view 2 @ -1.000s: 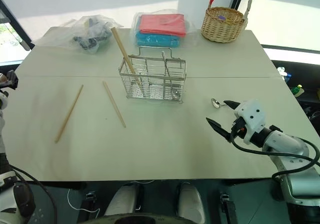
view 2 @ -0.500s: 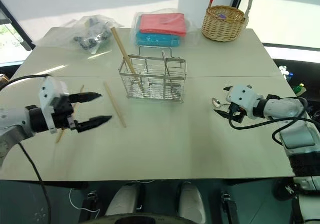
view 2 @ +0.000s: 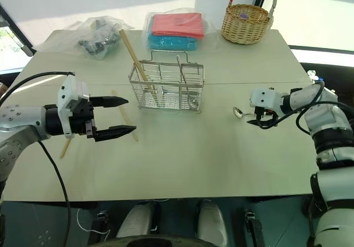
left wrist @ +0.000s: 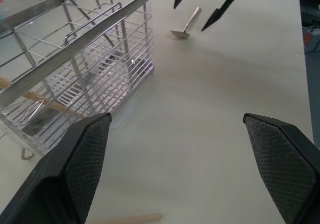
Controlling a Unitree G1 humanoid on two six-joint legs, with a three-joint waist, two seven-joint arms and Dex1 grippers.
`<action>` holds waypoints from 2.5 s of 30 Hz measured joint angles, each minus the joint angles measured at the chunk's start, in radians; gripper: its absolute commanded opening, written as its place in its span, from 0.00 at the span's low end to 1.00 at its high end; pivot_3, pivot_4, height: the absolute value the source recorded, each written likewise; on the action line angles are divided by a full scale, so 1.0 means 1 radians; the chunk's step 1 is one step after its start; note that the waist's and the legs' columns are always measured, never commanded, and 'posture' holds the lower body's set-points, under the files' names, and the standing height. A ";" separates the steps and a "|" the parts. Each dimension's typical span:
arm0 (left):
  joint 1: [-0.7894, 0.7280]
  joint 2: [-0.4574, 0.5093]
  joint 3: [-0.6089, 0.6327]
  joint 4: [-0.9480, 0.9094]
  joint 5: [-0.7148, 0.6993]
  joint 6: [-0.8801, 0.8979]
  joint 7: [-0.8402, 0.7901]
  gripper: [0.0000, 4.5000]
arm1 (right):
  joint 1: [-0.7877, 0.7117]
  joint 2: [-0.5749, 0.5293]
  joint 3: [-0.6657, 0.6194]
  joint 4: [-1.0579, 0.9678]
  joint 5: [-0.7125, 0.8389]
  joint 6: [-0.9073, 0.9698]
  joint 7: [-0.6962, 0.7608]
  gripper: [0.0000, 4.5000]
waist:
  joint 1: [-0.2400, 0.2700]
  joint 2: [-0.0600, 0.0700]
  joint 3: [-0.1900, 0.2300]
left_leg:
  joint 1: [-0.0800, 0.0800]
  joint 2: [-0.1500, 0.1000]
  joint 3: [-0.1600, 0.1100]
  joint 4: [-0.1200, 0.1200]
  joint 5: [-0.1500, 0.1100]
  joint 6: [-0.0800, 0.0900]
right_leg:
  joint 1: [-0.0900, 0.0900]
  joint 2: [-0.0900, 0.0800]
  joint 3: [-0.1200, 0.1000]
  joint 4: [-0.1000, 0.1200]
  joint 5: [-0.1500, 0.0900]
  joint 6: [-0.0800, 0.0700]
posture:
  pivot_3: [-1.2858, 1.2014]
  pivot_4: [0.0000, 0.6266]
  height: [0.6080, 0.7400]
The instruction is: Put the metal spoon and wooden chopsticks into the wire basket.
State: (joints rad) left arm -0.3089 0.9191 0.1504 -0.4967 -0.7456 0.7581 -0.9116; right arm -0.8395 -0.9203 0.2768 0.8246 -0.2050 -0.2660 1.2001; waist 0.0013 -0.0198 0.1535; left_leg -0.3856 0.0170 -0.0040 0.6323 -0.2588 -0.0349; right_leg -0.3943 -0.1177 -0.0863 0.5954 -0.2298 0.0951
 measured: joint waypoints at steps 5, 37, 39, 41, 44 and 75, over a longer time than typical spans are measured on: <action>0.000 -0.002 -0.002 -0.009 -0.001 0.001 -0.001 0.99 | -0.135 0.047 0.042 0.176 -0.068 -0.062 0.019 1.00 | -0.013 0.000 0.000 | 0.000 0.000 0.000 0.000 0.000 0.000 | 0.000 0.000 0.000 0.000 0.000 0.000 | 0.52 0.24 0.74; -0.101 0.037 -0.055 -0.012 -0.035 0.049 -0.051 1.00 | -0.295 0.159 0.083 0.475 -0.228 -0.033 0.024 0.01 | -0.017 0.001 0.001 | 0.001 0.000 0.000 0.000 0.001 -0.001 | 0.001 0.000 0.001 0.002 0.000 0.000 | 0.52 0.24 0.74; -0.102 0.037 -0.055 -0.012 -0.036 0.049 -0.048 1.00 | -0.295 0.159 0.084 0.475 -0.234 -0.033 0.025 0.01 | -0.017 0.001 0.001 | 0.001 0.000 0.000 0.000 0.001 -0.001 | 0.001 0.000 0.001 0.002 0.000 0.000 | 0.52 0.24 0.74; -0.108 0.037 -0.055 -0.010 -0.036 0.049 -0.047 1.00 | -0.295 0.159 0.084 0.475 -0.237 -0.035 0.025 0.01 | -0.017 0.001 0.001 | 0.001 0.000 0.000 0.000 0.001 -0.001 | 0.001 0.000 0.001 0.002 0.000 0.000 | 0.52 0.24 0.74; -0.110 0.037 -0.048 -0.006 -0.036 0.048 -0.045 1.00 | -0.295 0.159 0.084 0.475 -0.244 -0.042 0.028 0.06 | -0.017 0.001 0.001 | 0.001 0.000 0.000 0.000 0.001 -0.001 | 0.001 0.000 0.001 0.002 0.000 0.000 | 0.52 0.24 0.74; -0.140 0.035 -0.034 0.004 -0.054 0.060 0.004 1.00 | -0.297 0.193 0.103 0.475 -0.273 -0.031 0.009 0.01 | -0.019 0.001 0.001 | 0.007 0.000 0.000 -0.001 0.001 -0.002 | 0.006 0.000 0.001 0.002 0.000 0.000 | 0.52 0.24 0.74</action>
State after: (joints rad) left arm -0.4486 0.9538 0.1168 -0.4924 -0.7992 0.8181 -0.9080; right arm -1.1361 -0.7276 0.3800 1.2999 -0.4778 -0.2968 1.2094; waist -0.0177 -0.0190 0.1541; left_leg -0.3782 0.0168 -0.0041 0.6314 -0.2580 -0.0364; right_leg -0.3882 -0.1173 -0.0849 0.5974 -0.2296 0.0954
